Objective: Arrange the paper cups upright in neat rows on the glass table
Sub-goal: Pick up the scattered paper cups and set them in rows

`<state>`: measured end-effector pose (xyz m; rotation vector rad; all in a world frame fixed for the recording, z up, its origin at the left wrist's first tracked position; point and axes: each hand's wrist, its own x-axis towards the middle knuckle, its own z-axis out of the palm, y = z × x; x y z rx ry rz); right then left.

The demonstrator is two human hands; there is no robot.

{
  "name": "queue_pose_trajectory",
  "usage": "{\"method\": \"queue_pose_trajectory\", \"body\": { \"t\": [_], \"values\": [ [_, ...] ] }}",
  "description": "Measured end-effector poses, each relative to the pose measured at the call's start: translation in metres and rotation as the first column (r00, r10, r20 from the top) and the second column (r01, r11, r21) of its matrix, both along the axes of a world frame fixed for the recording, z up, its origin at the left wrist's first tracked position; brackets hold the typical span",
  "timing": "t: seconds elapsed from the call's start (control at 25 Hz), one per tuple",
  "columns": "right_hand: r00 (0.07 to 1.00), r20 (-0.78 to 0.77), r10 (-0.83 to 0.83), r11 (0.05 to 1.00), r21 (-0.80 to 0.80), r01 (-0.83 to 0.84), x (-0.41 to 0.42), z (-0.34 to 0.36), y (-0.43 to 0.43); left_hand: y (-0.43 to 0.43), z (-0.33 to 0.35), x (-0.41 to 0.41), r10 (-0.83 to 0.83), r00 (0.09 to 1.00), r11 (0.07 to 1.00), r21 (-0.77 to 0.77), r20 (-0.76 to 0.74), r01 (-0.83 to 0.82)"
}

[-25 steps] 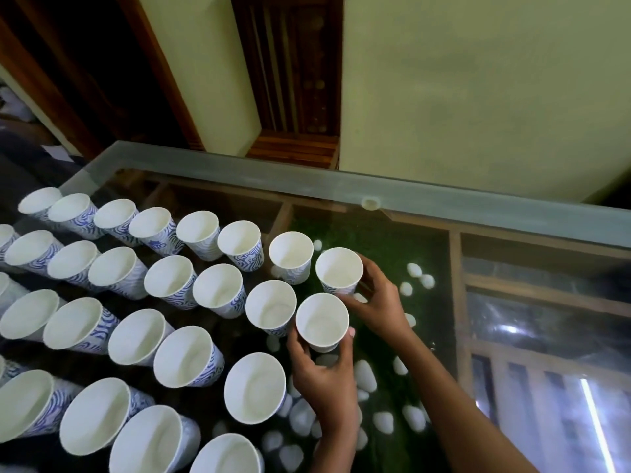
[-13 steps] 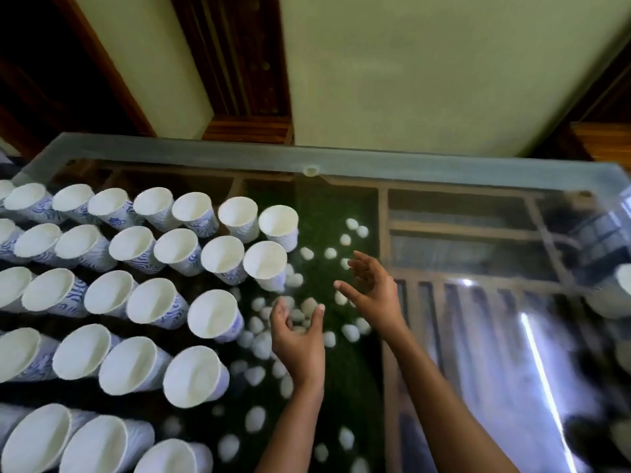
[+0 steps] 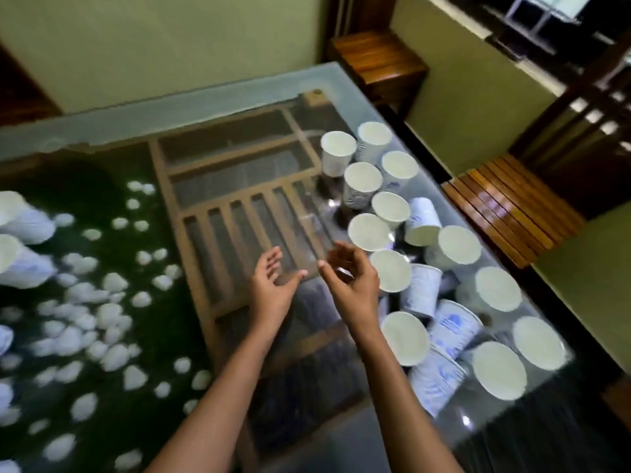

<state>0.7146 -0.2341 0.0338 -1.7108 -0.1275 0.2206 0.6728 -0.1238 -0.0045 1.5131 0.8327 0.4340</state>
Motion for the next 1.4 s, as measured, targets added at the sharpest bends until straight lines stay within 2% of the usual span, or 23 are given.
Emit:
{"method": "queue_pose_trajectory", "body": {
  "t": [0.08, 0.16, 0.24, 0.28, 0.4, 0.52, 0.64, 0.88, 1.08, 1.28, 1.4],
  "values": [
    [0.996, 0.08, -0.047, 0.998, -0.041, 0.05, -0.007, 0.009, -0.029, -0.026, -0.003, 0.014, -0.142, 0.99, 0.989, 0.049, -0.001, 0.141],
    [0.968, 0.238, -0.077, 0.986, -0.128, 0.11, -0.006, 0.018, -0.05, -0.039, -0.005, 0.03, -0.234, 0.972, 0.969, 0.085, -0.005, 0.234],
    [0.933, 0.357, -0.045, 0.955, -0.258, 0.145, 0.004, 0.024, -0.067, -0.045, -0.006, 0.048, -0.287, 0.958, 0.949, 0.129, -0.027, 0.288],
    [0.929, 0.369, -0.01, 0.933, -0.331, 0.141, 0.01, 0.024, -0.074, -0.045, -0.005, 0.057, -0.307, 0.951, 0.938, 0.153, -0.044, 0.31],
    [0.964, 0.251, 0.089, 0.86, -0.508, 0.053, 0.021, 0.017, -0.089, -0.041, -0.004, 0.084, -0.36, 0.93, 0.913, 0.177, -0.074, 0.367],
    [0.976, 0.168, 0.136, 0.83, -0.557, -0.02, 0.023, 0.007, -0.093, -0.04, -0.005, 0.099, -0.433, 0.898, 0.872, 0.213, -0.081, 0.44],
    [0.971, 0.169, 0.171, 0.819, -0.571, -0.045, 0.026, 0.001, -0.09, -0.045, -0.007, 0.103, -0.439, 0.897, 0.865, 0.243, -0.053, 0.438],
    [0.963, 0.21, 0.166, 0.846, -0.532, -0.03, 0.025, 0.002, -0.074, -0.03, -0.004, 0.074, -0.282, 0.959, 0.943, 0.188, 0.002, 0.277],
    [0.925, 0.161, 0.343, 0.839, -0.496, -0.225, 0.004, 0.001, -0.03, 0.018, -0.001, 0.0, -0.074, 0.996, 0.971, 0.224, -0.042, 0.082],
    [0.833, 0.131, 0.537, 0.786, -0.436, -0.438, -0.042, -0.007, 0.028, 0.071, 0.003, -0.094, 0.222, 0.97, 0.926, 0.332, -0.098, -0.178],
    [0.841, 0.085, 0.534, 0.8, -0.375, -0.469, -0.062, -0.018, 0.049, 0.09, 0.003, -0.146, 0.366, 0.92, 0.886, 0.355, -0.138, -0.299]
  ]
}}
